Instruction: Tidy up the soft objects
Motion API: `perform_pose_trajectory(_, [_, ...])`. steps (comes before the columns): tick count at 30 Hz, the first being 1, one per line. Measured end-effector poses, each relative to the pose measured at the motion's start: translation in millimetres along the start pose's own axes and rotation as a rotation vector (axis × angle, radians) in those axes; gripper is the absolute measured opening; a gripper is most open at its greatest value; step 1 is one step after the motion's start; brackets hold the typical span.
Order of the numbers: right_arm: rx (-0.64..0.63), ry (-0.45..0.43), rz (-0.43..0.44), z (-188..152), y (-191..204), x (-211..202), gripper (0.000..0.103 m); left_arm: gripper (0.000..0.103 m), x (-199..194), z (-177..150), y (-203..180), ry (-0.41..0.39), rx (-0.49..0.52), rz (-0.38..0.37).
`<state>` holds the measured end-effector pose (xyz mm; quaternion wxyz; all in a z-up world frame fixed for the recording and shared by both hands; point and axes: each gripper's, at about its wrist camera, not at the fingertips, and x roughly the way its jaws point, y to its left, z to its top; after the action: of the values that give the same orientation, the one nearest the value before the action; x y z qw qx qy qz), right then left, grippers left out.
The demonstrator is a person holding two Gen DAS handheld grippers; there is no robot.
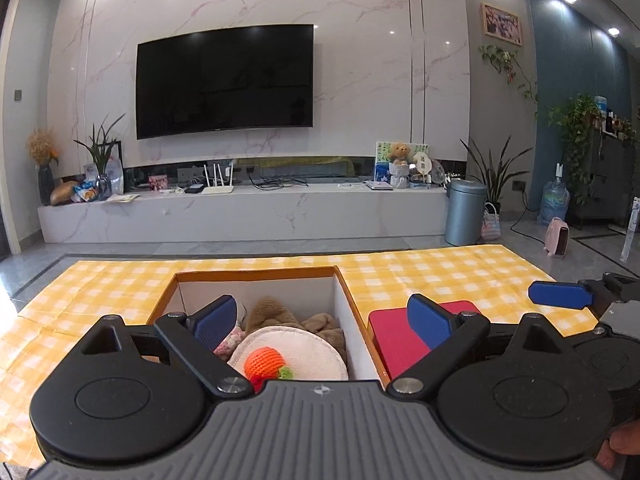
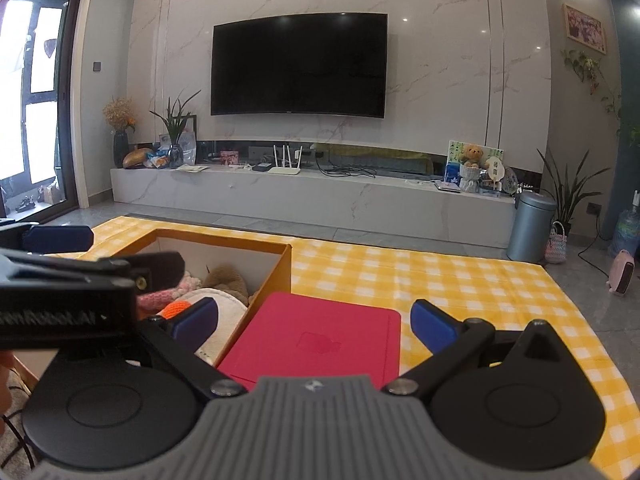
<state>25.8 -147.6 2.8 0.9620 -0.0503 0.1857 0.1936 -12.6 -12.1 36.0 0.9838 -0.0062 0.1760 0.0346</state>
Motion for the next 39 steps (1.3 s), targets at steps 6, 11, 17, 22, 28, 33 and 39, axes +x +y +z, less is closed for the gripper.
perform_pose_trajectory(6, [-0.041,-0.012,-0.014,-2.3,3.9,-1.0,0.1,0.103,1.4,-3.2,0.1,0.006,-0.014,0.012])
perform_pose_trajectory(11, [-0.02,-0.028,0.004,-0.6,4.3,-2.8,0.1,0.103,-5.0,-4.6,2.0,-0.036,-0.038,0.04])
perform_pose_trajectory(17, [-0.026,-0.039,0.007,-1.3,7.0,-6.3,0.1,0.103,-13.0,-3.7,-4.8,-0.101,0.001,0.087])
perform_pose_trajectory(22, [-0.018,-0.042,0.018,-1.2,6.8,-6.7,0.1,0.103,-11.6,-1.5,-2.1,-0.074,-0.038,0.072])
perform_pose_trajectory(28, [-0.007,-0.04,0.026,-2.3,2.9,-5.9,0.1,0.103,-10.7,0.3,-0.4,-0.058,-0.051,0.074])
perform_pose_trajectory(33, [-0.019,-0.042,0.024,-2.5,3.6,-7.4,0.1,0.103,-10.8,-1.3,0.7,-0.064,-0.058,0.071])
perform_pose_trajectory(39, [-0.019,-0.034,0.024,-2.6,4.9,-7.8,0.1,0.103,-10.0,-3.1,-0.4,-0.055,-0.062,0.069])
